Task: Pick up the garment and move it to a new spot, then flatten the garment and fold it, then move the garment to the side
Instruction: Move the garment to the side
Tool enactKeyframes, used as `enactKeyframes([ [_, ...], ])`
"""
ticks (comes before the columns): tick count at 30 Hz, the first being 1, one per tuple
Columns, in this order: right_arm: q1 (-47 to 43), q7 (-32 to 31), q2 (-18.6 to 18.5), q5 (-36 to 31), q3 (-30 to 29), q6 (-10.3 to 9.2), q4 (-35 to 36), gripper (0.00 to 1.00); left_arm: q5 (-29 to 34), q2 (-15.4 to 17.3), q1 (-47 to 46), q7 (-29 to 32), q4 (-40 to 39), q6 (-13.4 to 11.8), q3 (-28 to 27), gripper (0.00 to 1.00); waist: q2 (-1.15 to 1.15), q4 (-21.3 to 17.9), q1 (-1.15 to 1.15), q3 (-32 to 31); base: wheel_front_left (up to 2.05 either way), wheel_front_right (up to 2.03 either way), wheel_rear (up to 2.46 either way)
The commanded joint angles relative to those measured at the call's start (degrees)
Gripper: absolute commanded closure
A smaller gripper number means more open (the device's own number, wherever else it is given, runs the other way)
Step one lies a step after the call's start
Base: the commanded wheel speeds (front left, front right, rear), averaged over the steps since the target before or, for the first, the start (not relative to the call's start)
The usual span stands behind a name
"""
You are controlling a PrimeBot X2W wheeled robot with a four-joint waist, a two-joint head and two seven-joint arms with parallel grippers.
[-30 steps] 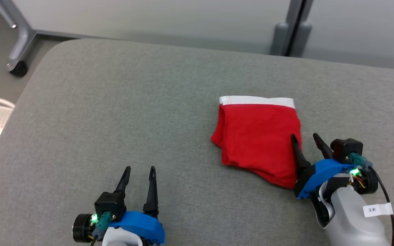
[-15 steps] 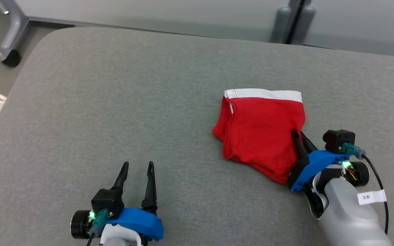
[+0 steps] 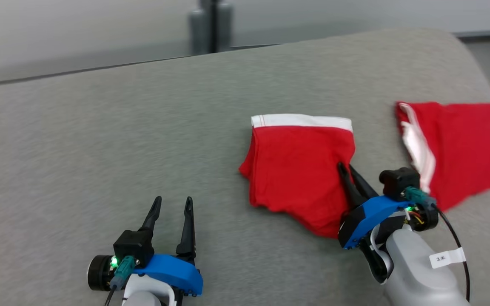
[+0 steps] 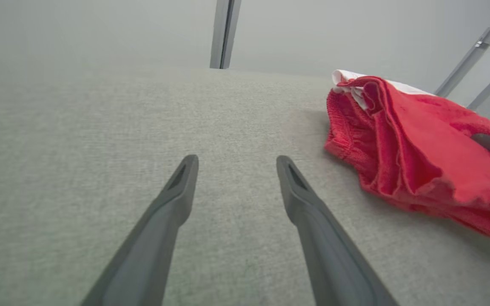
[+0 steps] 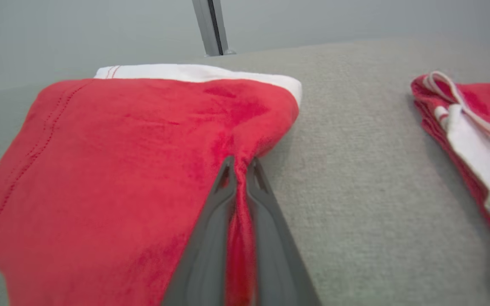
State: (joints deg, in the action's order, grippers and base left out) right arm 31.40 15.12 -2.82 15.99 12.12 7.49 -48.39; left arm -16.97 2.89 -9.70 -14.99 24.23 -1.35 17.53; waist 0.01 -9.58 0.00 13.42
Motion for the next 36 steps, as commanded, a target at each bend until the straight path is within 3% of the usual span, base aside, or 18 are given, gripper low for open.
enactKeyframes([
  [1,-0.81,0.03,-0.18,0.37,1.02,0.01,0.53,1.0,0.2,-0.02,-0.59,-0.24,0.31,0.31,0.44,0.0,-0.01,-6.46,0.0,-4.06,0.0,0.0,0.0],
  [8,-1.76,0.03,-0.19,3.01,5.64,0.01,1.69,1.0,0.59,0.01,-2.45,-0.24,1.31,0.99,0.7,0.0,-0.01,-16.98,0.0,-2.73,0.0,0.0,0.0],
  [13,-2.58,0.04,-0.16,4.44,7.51,0.01,2.89,1.0,1.43,0.02,-3.83,-0.24,2.2,1.56,1.0,0.0,-0.01,-20.42,0.0,-1.32,0.0,0.0,0.0],
  [21,0.75,0.04,-1.7,1.79,9.12,0.01,4.31,1.0,1.93,0.01,-5.16,-0.24,3.65,2.01,1.04,0.0,-0.01,-20.57,0.0,0.79,0.0,0.0,0.0],
  [27,7.62,0.04,-8.16,-1.81,9.21,0.01,2.23,1.0,2.44,0.08,-5.36,-0.23,3.9,2.1,1.06,0.0,-0.01,-16.99,0.0,2.58,0.0,0.0,0.0],
  [31,12.21,0.04,-14.12,-4.76,6.8,0.0,-2.11,1.0,2.73,0.0,-5.85,-0.24,3.96,2.15,1.4,0.0,-0.01,-13.95,0.0,3.75,0.0,0.0,0.0],
  [36,15.26,0.03,-18.68,-8.24,2.94,0.0,-8.17,1.0,3.15,0.02,-6.46,-0.24,3.88,2.14,1.61,0.0,-0.01,-11.08,0.0,4.95,0.0,0.0,0.0],
])
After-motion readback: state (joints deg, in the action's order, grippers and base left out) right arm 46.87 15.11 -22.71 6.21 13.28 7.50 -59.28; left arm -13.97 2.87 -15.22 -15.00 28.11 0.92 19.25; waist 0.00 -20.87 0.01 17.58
